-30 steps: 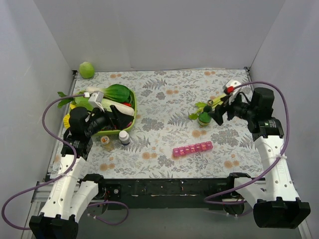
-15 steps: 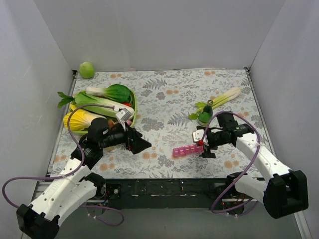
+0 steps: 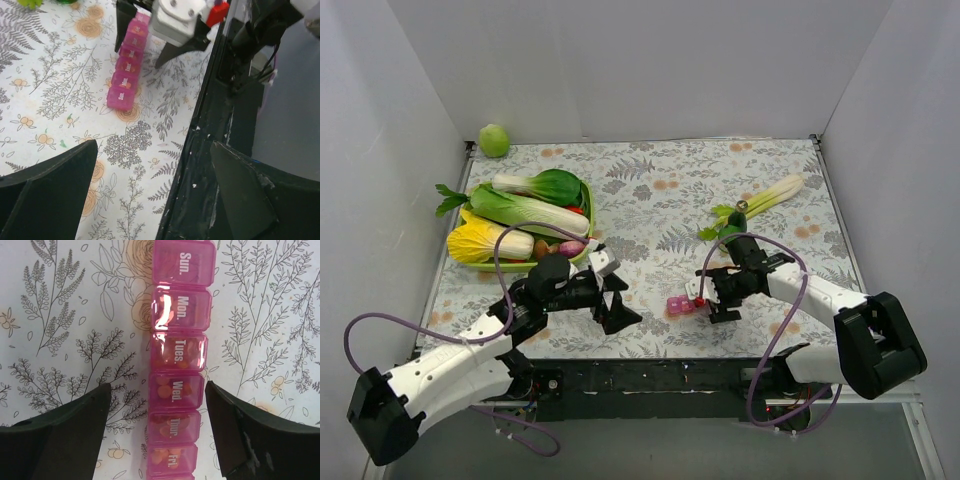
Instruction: Sort the pills into containers
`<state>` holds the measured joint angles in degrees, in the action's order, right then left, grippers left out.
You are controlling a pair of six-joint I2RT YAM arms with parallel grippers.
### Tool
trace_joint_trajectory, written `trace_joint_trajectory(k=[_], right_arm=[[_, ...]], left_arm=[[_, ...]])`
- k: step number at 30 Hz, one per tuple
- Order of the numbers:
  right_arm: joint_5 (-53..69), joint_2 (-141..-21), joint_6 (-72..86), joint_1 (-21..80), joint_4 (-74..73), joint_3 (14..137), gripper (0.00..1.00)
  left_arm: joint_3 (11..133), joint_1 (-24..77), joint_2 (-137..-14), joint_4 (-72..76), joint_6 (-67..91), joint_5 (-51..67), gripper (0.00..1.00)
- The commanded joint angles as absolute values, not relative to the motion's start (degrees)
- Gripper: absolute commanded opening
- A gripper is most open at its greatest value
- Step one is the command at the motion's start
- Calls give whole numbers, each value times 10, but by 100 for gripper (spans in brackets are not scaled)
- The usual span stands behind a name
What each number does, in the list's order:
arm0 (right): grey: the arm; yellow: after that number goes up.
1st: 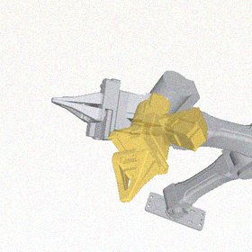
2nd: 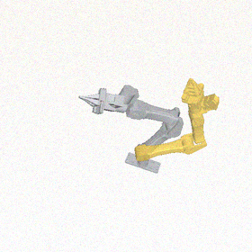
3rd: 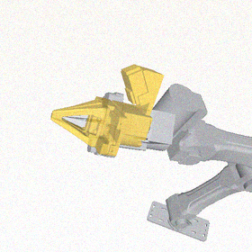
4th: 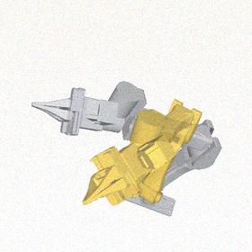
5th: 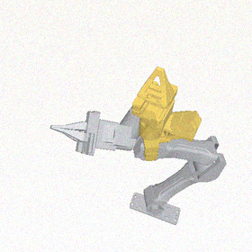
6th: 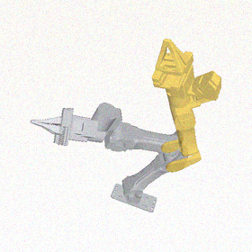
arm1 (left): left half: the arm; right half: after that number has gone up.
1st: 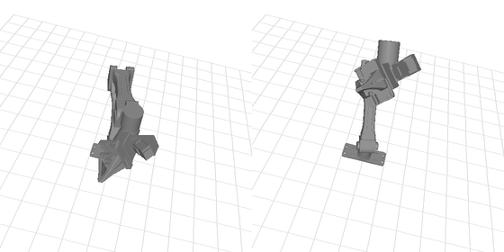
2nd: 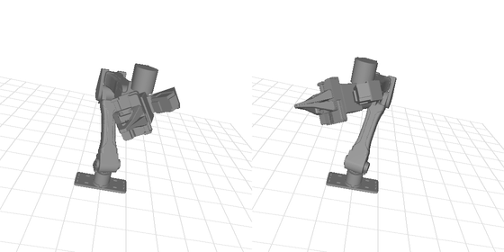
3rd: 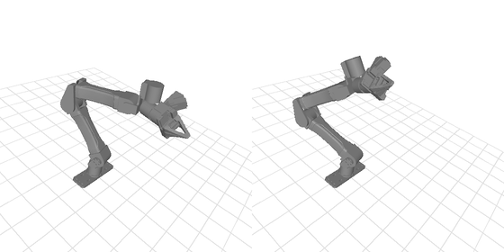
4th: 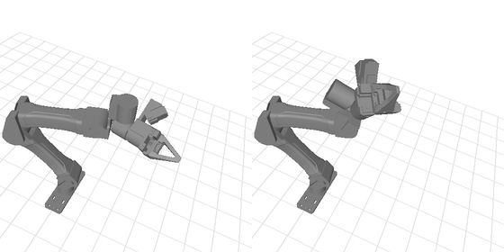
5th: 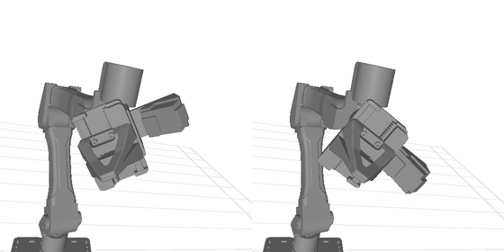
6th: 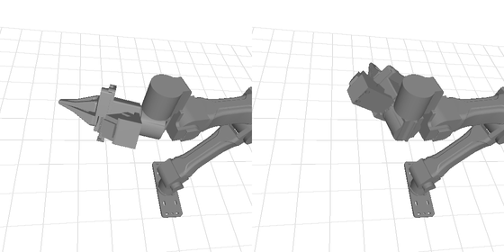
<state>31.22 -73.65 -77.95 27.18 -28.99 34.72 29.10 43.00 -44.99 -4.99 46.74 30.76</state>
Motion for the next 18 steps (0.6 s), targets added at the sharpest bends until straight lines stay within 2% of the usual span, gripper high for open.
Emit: trace_joint_trajectory(k=[1, 4, 7, 8, 10, 11, 14, 18], right_arm=[[283, -744, -746, 277, -250, 339, 81], [276, -753, -737, 277, -246, 334, 74], [274, -763, -722, 277, -249, 335, 58], [276, -763, -718, 277, -249, 335, 50], [279, -759, -711, 277, -251, 332, 41], [286, -750, -710, 277, -252, 331, 33], [305, -727, -696, 278, -261, 329, 24], [330, -692, -675, 286, -276, 329, 21]], left_arm=[[264, 485, -475, -3, 364, 263, 98], [237, 514, -496, 50, 334, 267, 97], [217, 533, -529, 97, 305, 267, 98], [209, 537, -541, 126, 296, 266, 98], [205, 543, -577, 157, 290, 265, 98], [204, 545, -591, 185, 285, 263, 98], [214, 554, -647, 230, 273, 259, 98], [235, 572, -713, 269, 244, 230, 98]])
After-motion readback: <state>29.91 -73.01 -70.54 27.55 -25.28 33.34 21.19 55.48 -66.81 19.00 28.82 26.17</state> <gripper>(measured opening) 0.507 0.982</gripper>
